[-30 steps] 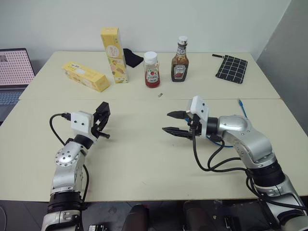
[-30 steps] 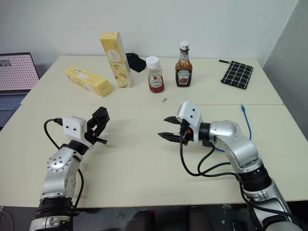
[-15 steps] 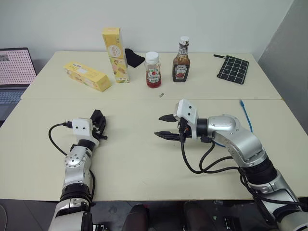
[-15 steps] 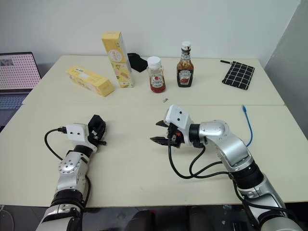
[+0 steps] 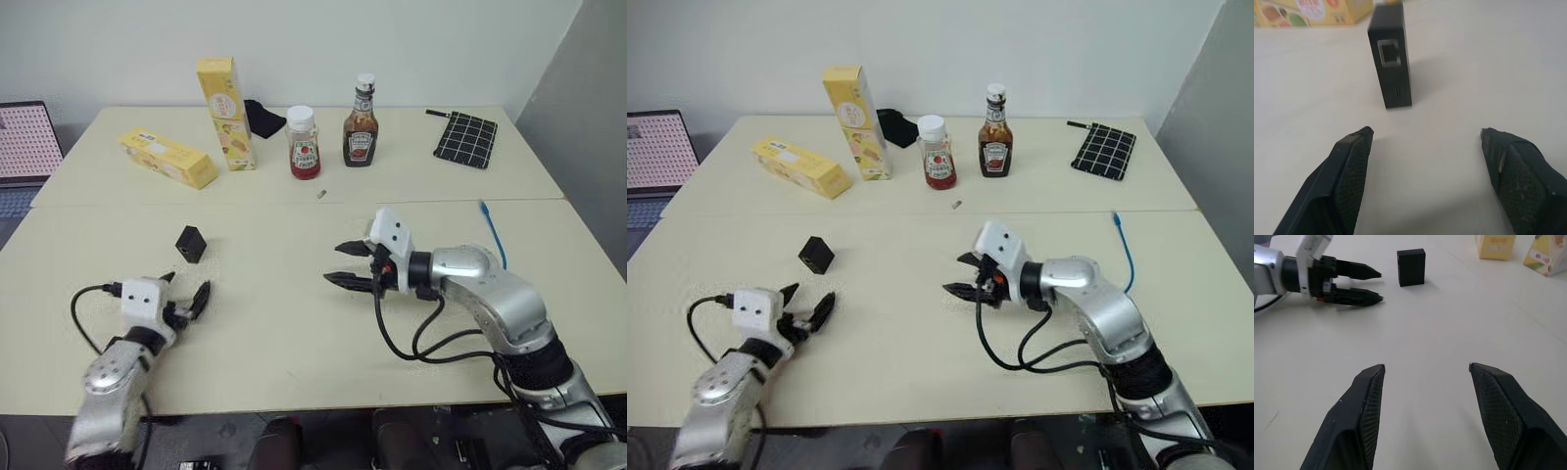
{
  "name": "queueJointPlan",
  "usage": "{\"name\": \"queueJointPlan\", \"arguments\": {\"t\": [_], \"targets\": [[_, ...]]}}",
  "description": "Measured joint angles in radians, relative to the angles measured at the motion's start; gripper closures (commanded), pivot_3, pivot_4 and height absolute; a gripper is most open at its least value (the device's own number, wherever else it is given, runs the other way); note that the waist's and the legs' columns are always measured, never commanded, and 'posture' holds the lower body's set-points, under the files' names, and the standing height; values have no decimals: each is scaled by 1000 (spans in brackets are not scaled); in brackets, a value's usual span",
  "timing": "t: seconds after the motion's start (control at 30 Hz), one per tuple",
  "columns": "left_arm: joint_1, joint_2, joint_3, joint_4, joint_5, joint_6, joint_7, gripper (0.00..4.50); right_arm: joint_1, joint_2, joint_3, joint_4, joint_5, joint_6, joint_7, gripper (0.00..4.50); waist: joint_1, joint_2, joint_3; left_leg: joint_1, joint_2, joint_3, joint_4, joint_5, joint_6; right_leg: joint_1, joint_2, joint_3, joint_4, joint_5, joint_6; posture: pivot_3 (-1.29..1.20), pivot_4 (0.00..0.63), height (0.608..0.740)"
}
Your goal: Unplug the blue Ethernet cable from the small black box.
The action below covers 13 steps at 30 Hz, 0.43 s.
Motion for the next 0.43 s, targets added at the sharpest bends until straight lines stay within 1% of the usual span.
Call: {"name": "queueJointPlan", "arguments": {"t": [0.13,0.2,0.3,0.43], "targets": [[91,123,51,-181,-89,161,-104,772,30,-77,-82,-3,23,27,1,1578,12,0,1,0,-2,0,1,0,0,1,2,-1,0,0,0,0,150,740],[100,192,101,-221,-124,205,-157,772,30,-114,-136,2,39,42,1,1578,17,0,1,0,-2,1,0,0,0,1,2,-1,0,0,0,0,150,740],[84,273,174,-228,-159,241,-224,772,26,-149,-204,35,54,59,-1,1578,17,0,1,1,-1,3,0,0,0,1,3,-1,0,0,0,0,150,740],[45,352,210,-215,-189,278,-312,772,24,-206,-235,88,65,67,21,1578,17,1,1,0,-1,5,0,0,0,0,2,-1,-1,0,0,0,150,740]]}}
